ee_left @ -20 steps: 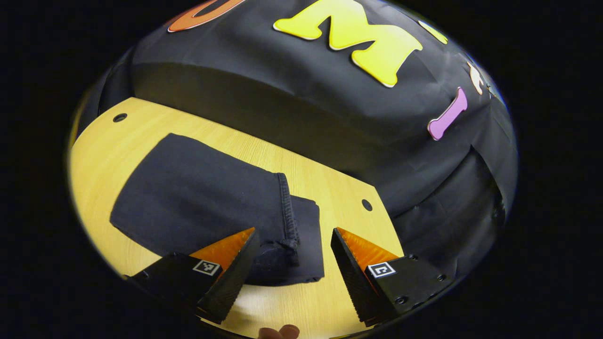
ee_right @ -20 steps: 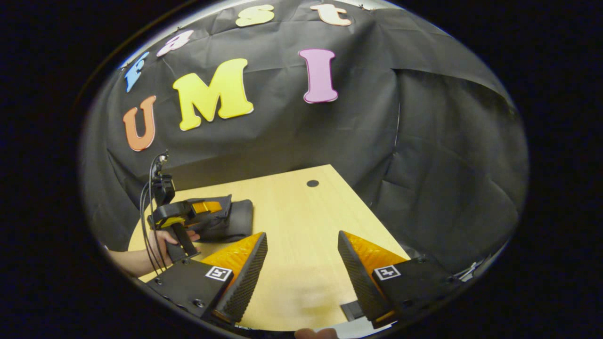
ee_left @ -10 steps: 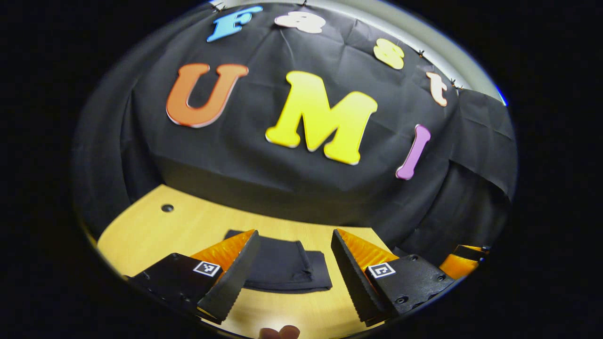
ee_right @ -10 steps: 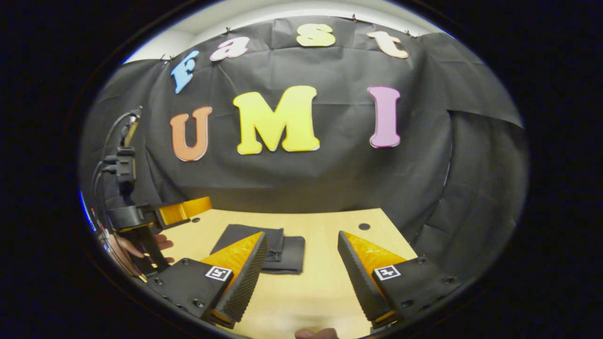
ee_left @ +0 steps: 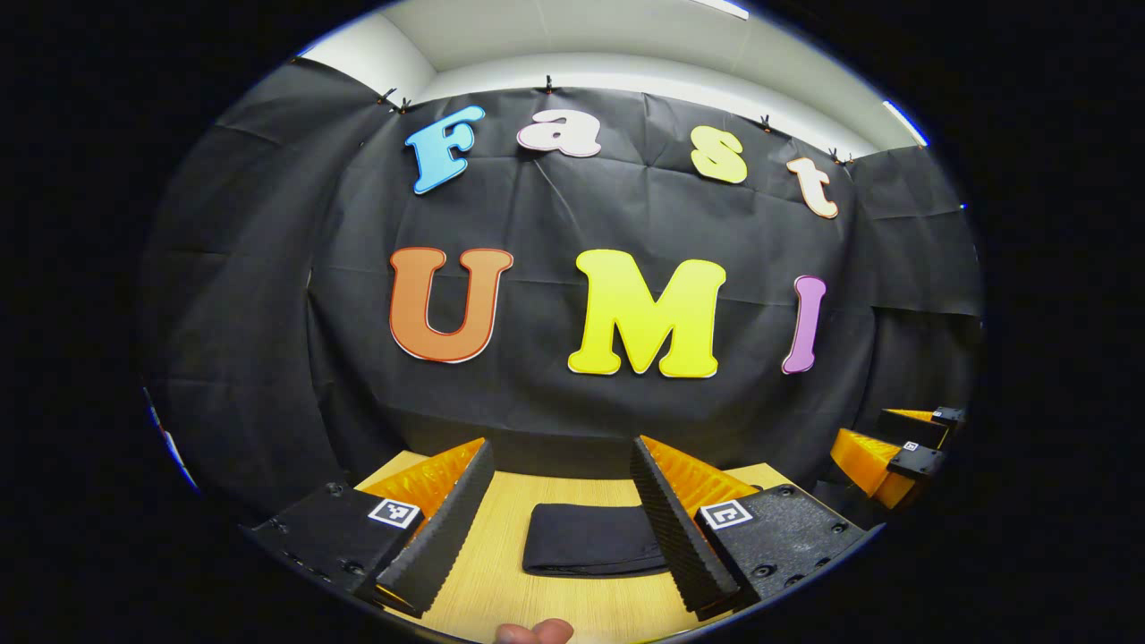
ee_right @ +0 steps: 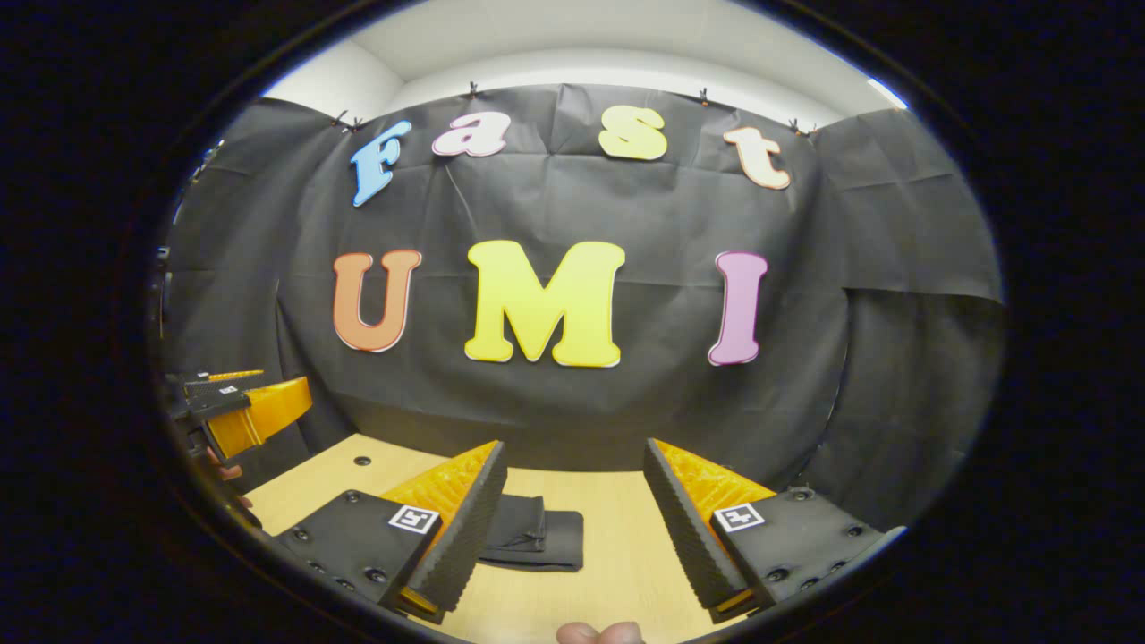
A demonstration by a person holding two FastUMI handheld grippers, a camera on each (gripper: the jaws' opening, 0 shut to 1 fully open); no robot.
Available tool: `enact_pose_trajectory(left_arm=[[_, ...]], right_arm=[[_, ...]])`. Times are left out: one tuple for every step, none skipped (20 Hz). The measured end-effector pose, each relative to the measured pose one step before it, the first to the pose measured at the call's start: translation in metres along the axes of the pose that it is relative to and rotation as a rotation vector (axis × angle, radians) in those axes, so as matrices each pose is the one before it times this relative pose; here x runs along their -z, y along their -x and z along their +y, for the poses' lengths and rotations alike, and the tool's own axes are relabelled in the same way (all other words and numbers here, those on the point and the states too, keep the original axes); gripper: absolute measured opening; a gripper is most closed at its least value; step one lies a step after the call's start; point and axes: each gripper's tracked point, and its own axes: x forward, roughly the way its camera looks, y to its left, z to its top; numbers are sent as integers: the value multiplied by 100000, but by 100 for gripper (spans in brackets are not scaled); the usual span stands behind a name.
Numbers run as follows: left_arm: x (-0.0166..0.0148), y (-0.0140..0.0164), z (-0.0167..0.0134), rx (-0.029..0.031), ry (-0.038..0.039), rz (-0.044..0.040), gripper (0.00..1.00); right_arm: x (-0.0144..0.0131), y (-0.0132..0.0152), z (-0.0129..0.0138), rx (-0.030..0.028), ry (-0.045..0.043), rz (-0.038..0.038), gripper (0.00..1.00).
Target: Grasp the waist and the cuffs of the jeans and fold them to make the two legs overlap; first hold the waist and fold one-third of the jeans toward the cuffs, then hold the cuffs and fold the remaining one-third in the same direction to finish folding.
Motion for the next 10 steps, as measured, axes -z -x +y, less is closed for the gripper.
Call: enact_pose_trajectory(left_arm=[[398,516,2,94,1401,475,98],[-15,491,190,-251,1498,-651,98],[-179,110,130,123,825,-851,98],[103,127,362,-527,391,-115,98],[-17,-39,404,-603,227,84,98],[-79,227,447,-777,421,57,98],[-145,185,528,-934,400,18,98],[-11,12,479,-956,-40,-289,98],[-37,54,411,-912,-375,-118,98],[39,83,477,-894,-397,93,98]], right_arm=[[73,301,596,-472,-723,-274,93],[157,243,409,-518,-820,31,93],[-37,199,296,-76,-442,-233,93],[49,-42,-99,1008,-75,79,93],[31,-49,5,704,-229,171,93],[6,-99,322,305,-563,253,95],[-67,-102,352,-303,-807,103,93],[-147,-42,514,-672,-871,-380,93],[-345,21,606,-989,-610,-786,95],[-134,-91,542,-1091,-89,-520,95]])
